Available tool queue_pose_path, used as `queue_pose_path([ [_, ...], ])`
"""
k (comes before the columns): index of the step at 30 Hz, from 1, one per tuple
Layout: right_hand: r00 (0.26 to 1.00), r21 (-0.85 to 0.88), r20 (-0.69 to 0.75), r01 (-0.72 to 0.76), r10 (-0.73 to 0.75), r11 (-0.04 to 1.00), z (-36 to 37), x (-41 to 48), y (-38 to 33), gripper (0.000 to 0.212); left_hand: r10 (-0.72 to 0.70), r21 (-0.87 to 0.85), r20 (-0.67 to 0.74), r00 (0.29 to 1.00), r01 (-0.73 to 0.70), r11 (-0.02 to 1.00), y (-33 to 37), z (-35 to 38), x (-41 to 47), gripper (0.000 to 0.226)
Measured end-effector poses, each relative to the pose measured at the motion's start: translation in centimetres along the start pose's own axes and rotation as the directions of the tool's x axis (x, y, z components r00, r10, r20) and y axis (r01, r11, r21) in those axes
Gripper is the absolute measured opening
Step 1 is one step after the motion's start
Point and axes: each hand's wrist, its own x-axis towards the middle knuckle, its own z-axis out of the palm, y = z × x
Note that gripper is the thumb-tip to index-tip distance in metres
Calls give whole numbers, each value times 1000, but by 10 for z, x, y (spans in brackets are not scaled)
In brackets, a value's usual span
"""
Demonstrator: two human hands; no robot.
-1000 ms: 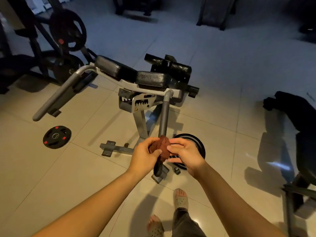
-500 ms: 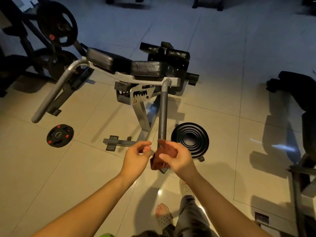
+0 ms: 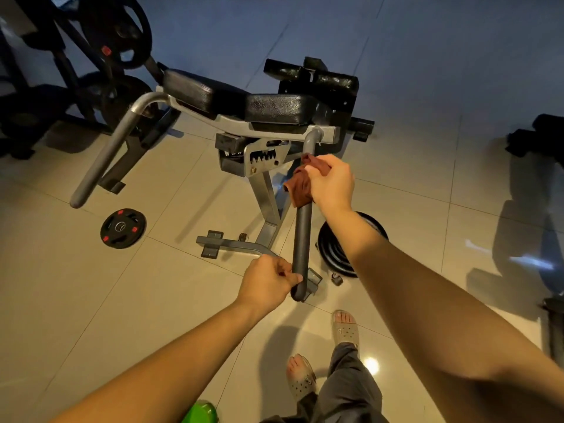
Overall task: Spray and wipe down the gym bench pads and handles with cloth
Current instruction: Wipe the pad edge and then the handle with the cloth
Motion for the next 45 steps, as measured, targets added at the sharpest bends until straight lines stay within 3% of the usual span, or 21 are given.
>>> queue_pose_path([
  [5,994,31,104,15,-18,999,-12,-64,28,18,-120,-85,53,991,124,989,0,-3,15,24],
  [9,989,117,143,-42,25,992,-20,-112,55,13,-104,-123,3,995,103,987,-7,6,10,25],
  [13,990,130,111,-97,83,987,-8,-68,35,13,-96,-129,9,995,96,987,-11,8,12,21],
  [19,998,32,6,-64,63,997,-1,15,-7,15,-128,-55,68,989,132,990,-4,2,18,21],
  [25,985,92,158,-85,70,992,-17,-79,45,11,-142,-54,86,986,147,988,-5,2,21,22],
  [29,979,79,174,-117,101,990,-19,-106,62,9,-125,-36,97,987,129,991,-6,4,20,20],
  [33,992,70,100,-89,82,994,-12,-32,26,9,-141,-45,113,984,147,988,-2,2,22,21],
  [36,998,-11,47,-35,35,999,-7,22,1,26,-157,-52,101,983,162,985,-6,4,22,21],
  [38,999,-71,34,19,-17,997,-5,27,-1,30,-159,-67,93,983,165,984,-9,5,21,21],
  [42,991,-153,38,136,-132,979,-8,0,7,12,-142,-47,71,987,145,988,-6,7,19,19],
  [45,986,-148,59,163,-156,975,-11,-17,12,17,-141,-41,62,988,144,989,-5,6,17,17],
])
